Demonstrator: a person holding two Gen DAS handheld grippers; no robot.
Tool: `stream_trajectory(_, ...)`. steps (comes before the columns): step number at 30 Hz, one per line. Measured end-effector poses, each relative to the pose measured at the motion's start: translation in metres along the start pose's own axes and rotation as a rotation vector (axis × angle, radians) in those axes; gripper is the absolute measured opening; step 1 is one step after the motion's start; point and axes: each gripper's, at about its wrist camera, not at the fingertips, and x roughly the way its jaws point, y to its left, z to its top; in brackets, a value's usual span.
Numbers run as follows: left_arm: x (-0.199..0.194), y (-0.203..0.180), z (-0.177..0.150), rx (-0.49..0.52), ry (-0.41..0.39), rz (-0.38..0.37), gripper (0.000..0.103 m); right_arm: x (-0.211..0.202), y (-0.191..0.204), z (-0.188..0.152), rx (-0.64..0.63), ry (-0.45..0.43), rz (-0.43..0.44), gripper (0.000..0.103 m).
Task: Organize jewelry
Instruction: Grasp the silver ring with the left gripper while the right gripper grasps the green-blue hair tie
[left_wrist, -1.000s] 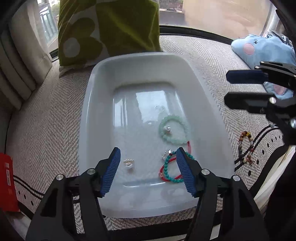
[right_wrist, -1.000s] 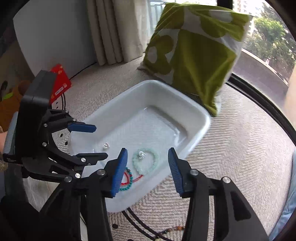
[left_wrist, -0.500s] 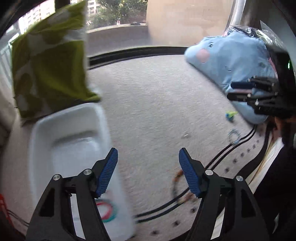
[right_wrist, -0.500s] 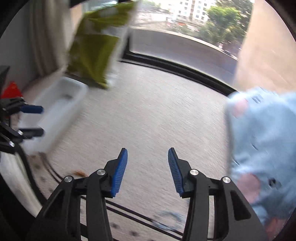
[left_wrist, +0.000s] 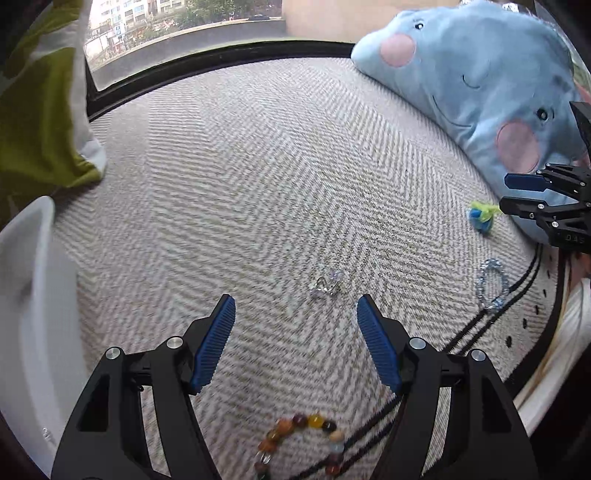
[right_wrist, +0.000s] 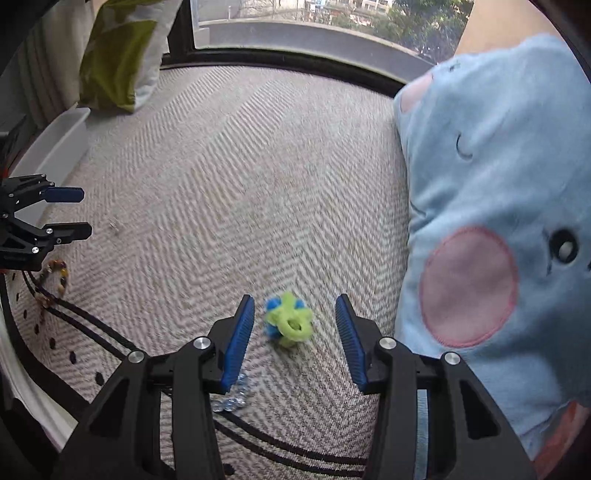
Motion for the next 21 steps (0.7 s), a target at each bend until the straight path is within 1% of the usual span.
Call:
stream_trajectory(3, 0.008, -0.003, 0.002, 0.012, 0.001, -0.006, 0.069, 0.007, -0.001, -0.002, -0.004, 0.016, 0.011, 0.046)
stream_trajectory(5, 0.012, -0.004, 0.001, 0.009, 0.015, -0.028, 0.068, 0.011, 0.001, -0.003, -0.014, 0.028, 0.018, 0.046)
stream_trajectory(9, 0.022, -0.008, 0.004, 0.021, 0.024, -0.012, 0.069, 0.027, 0.0, -0.005, -0.032, 0.065, 0.019, 0.046)
stream_trajectory(13, 0.029, -0.013, 0.005, 0.041, 0.025, 0.003, 0.069, 0.037, 0.002, -0.002, -0.038, 0.084, 0.014, 0.046)
stream_trajectory(17, 0.035, -0.021, 0.006, 0.058, 0.02, 0.012, 0.069, 0.041, 0.002, -0.002, -0.032, 0.089, 0.021, 0.034)
stream_trajectory(18, 0.035, -0.022, 0.006, 0.062, 0.013, 0.015, 0.066, 0.042, 0.003, -0.002, -0.034, 0.09, 0.022, 0.03)
stream_trajectory(21, 0.037, -0.025, 0.005, 0.085, -0.004, 0.03, 0.052, 0.045, 0.004, 0.001, -0.041, 0.09, 0.019, 0.028)
